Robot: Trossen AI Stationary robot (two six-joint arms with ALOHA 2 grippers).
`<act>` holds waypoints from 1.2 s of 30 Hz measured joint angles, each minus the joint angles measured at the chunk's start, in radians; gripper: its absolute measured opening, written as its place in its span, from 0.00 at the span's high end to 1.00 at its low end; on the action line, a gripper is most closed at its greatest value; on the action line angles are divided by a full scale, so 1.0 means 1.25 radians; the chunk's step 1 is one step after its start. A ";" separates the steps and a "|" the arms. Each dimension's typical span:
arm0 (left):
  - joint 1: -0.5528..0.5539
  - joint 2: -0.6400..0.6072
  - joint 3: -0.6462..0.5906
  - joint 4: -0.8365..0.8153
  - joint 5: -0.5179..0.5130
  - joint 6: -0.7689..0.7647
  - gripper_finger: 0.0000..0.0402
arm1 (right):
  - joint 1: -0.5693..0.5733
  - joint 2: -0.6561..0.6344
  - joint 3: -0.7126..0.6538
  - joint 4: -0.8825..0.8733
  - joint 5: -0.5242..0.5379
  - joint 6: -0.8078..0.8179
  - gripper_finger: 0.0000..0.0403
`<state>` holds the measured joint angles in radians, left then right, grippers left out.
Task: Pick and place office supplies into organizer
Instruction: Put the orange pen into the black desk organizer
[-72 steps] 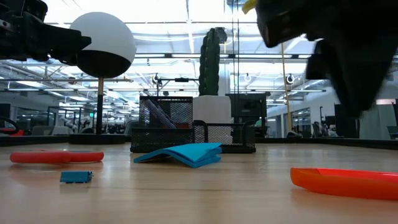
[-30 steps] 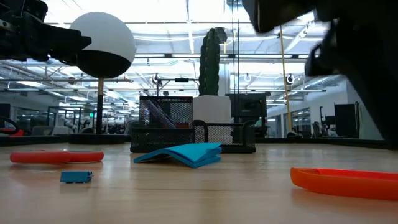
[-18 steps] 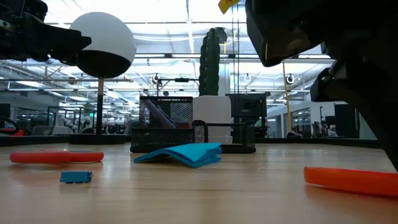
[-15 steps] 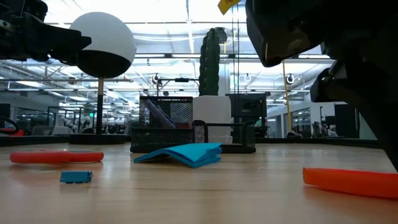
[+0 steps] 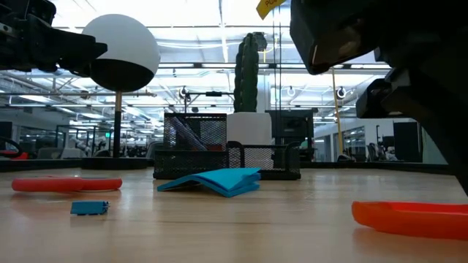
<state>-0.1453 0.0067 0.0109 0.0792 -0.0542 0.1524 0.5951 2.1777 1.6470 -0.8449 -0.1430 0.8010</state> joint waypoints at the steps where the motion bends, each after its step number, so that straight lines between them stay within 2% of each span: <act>1: 0.000 0.000 0.000 0.000 0.000 0.000 0.64 | -0.002 0.000 0.000 -0.001 -0.009 -0.003 0.94; 16: 0.000 0.000 0.000 0.000 0.000 0.000 0.64 | -0.030 -0.068 -0.004 -0.033 -0.005 -0.054 0.95; 20: 0.000 0.000 0.000 0.000 0.000 0.000 0.64 | -0.040 -0.086 -0.004 -0.035 0.019 -0.089 0.95; 30: 0.000 0.000 0.000 0.000 0.000 0.000 0.64 | -0.078 -0.114 -0.003 -0.021 0.165 -0.218 0.95; 36: 0.000 0.000 0.000 0.000 0.000 0.000 0.64 | -0.093 -0.134 -0.003 0.054 0.261 -0.300 0.95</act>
<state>-0.1454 0.0066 0.0109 0.0788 -0.0542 0.1524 0.4790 2.0107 1.6428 -0.7768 0.1837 0.4262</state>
